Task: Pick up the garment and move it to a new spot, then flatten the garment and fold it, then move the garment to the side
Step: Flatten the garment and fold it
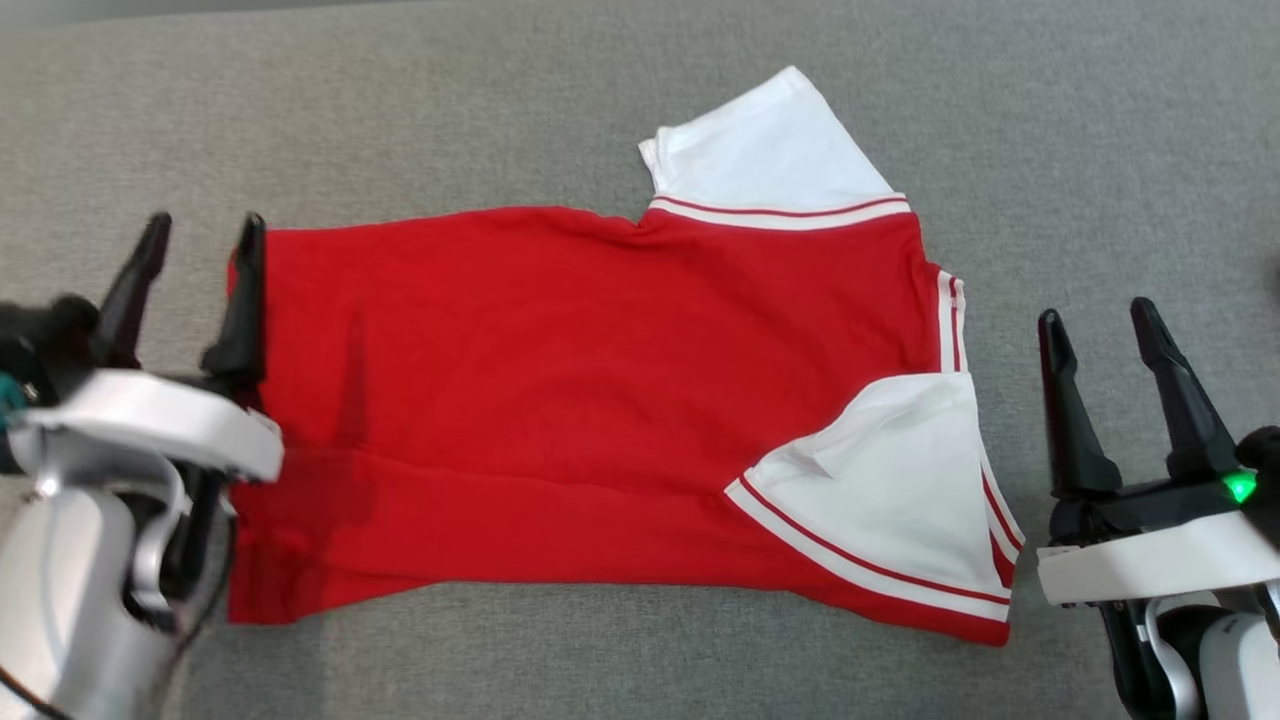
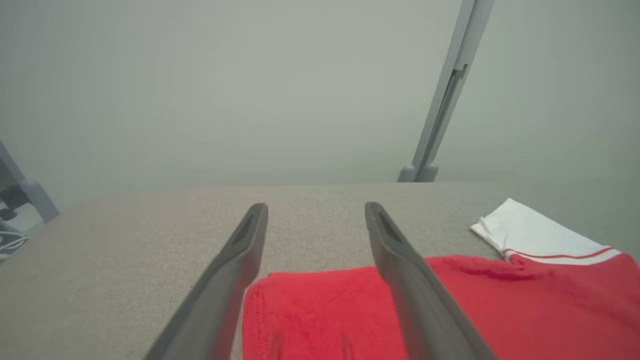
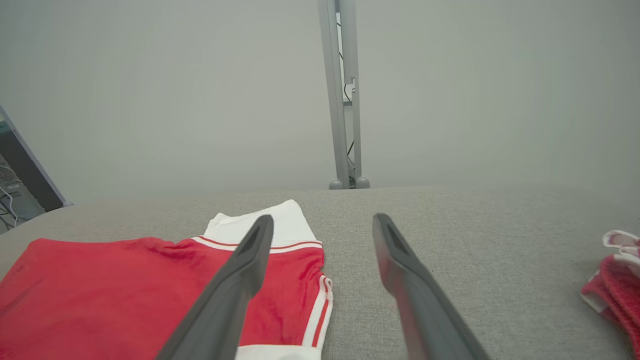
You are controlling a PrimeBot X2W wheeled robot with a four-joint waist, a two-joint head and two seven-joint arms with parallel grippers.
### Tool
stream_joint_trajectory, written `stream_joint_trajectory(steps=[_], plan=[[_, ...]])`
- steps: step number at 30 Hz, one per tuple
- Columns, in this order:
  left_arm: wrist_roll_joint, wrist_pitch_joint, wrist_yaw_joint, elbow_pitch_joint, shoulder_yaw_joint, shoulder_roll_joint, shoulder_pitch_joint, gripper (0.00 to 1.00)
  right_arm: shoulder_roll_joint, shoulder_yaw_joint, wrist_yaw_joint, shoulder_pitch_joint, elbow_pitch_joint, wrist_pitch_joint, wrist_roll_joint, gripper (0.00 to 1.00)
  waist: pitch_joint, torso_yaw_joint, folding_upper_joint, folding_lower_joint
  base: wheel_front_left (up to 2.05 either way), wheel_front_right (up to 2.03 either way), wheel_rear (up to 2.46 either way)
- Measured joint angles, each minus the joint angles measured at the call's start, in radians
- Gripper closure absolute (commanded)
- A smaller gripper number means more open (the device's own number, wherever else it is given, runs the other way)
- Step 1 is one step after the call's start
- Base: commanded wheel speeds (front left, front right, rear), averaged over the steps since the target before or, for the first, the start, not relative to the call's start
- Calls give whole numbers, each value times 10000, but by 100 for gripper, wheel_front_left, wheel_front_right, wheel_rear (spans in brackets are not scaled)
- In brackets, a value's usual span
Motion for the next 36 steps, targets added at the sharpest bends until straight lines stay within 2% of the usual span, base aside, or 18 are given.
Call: stream_joint_trajectory(steps=[4, 10, 15, 16, 17, 18, 22, 28, 31, 36], plan=[[-558, 1049, -616, 1515, 65, 451, -1119, 0, 0, 238, 0, -217, 221, -136, 163, 0, 406, -284, 0, 0, 0, 0, 0], [-1467, 2656, -1290, 3396, 268, 1081, -1871, 0, 0, 453, 0, -501, 717, -485, 362, 0, 987, -770, 0, 0, 0, 0, 0], [-1894, 3342, -1536, 3960, 320, 1277, -2114, 0, -4, 516, -2, -686, 1145, -679, 433, 0, 1284, -1005, 0, 0, 0, 0, 0], [-1969, 3373, -1584, 4000, 318, 1290, -2187, 19, -2, 514, -2, -767, 1210, -683, 431, 0, 1321, -1014, 0, 0, 0, 0, 0], [-1994, 3373, -1624, 4029, 303, 1290, -2229, 57, -2, 512, -2, -855, 1254, -681, 420, 0, 1348, -1012, 0, 0, 0, 0, 0], [-2000, 3400, -1636, 4063, 288, 1294, -2252, 100, 0, 506, 0, -965, 1308, -675, 360, 0, 1367, -1007, 0, 0, 0, 0, 0], [-2038, 3306, -1718, 4105, 224, 1244, -2314, 100, -169, 439, 0, -1503, 1494, -640, 441, 0, 1413, -966, 0, 0, 0, 0, 0], [-1804, 2903, -1799, 4038, -84, 1026, -2610, 100, -1256, 382, -2, -3805, 2727, -497, 1310, 0, 1508, -628, 0, 0, 0, 0, 0], [-1645, 2775, -1812, 4031, -353, 765, -2887, 100, -1816, 848, -2, -5270, 3850, -161, 1814, 0, 1596, -336, 0, 0, 0, 0, 0], [-1450, 2619, -1927, 4171, -926, 134, -3608, 100, -2683, 2604, -2, -7371, 5683, 748, 2543, 0, 1807, 341, 0, 0, 0, 0, 0]])
